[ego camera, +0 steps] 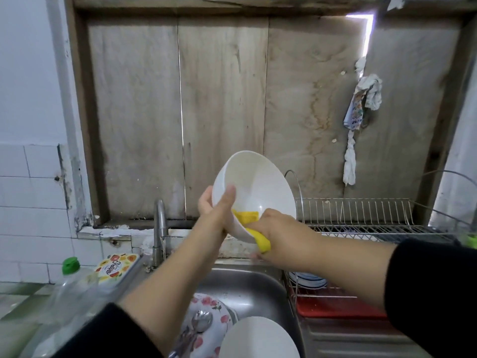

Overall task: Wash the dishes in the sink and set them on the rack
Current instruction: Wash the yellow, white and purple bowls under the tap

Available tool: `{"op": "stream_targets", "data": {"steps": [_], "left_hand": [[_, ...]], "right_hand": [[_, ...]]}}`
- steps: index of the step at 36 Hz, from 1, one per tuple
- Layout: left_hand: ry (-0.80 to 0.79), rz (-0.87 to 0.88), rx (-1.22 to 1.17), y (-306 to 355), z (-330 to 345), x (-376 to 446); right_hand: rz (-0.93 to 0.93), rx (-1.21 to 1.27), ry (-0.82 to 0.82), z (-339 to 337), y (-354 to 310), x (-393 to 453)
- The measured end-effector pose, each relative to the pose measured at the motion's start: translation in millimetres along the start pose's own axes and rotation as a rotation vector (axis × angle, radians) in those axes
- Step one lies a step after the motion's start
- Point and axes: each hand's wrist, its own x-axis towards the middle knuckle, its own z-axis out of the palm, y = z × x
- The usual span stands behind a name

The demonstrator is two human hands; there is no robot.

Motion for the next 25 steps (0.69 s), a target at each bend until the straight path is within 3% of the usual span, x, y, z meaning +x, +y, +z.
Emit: {"op": "stream_targets", "data": {"steps": [2,4,5,6,9,11,13,15,18,20,22,25], "left_hand": [[-0.127,-0.067,0.072,10.1,-15.2,1.3],[-0.121,-0.110,0.082,18.4,-20.4,7.1],[-0.074,-0.113,0.066,19.5,-18.4,9.9],[-0.013,-0.099,0.021,19.3,-12.5,10.7],[0.157,0.037,-0.078,6.1,13.6,6.7],[0.144,0.109,-0.053,-8.0,21.5,0.6],[0.061,0.028,-0.008,-8.3,14.9,-1.0],[-0.033,-0.111,0.044,1.8,-0.1,4.5],[-0.048,-0.165,0.060,17.5,-10.4,13.2],[0.090,-0.119,-0.025,14.1,0.8,11.1],[0.202,-0.010,-0.093,3.3,20.1,5.2],[0.187,0.066,-0.054,-9.8,29.3,-1.1]], "right_hand": [[-0.129,-0.249,-0.025,-6.8,20.9,-5.2],[-0.276,-0.552,-0.018,-10.1,36.3,-5.9],[-0.260,-0.612,-0.074,-12.6,35.3,-4.6],[-0.227,-0.596,-0.093,-11.7,29.5,-3.1],[-0.043,-0.215,-0.012,2.2,8.5,2.6],[0.072,0.004,0.065,5.8,1.7,0.6],[0.054,0.037,0.020,3.3,7.0,-2.6],[0.016,-0.120,-0.086,-2.6,21.0,-6.5],[-0.165,-0.587,-0.144,-7.9,37.0,-7.2],[-0.150,-0.524,-0.074,-7.3,26.1,-4.4],[-0.038,-0.234,0.032,-1.9,7.2,1.4],[0.119,0.067,0.092,6.9,3.0,8.4]]}}
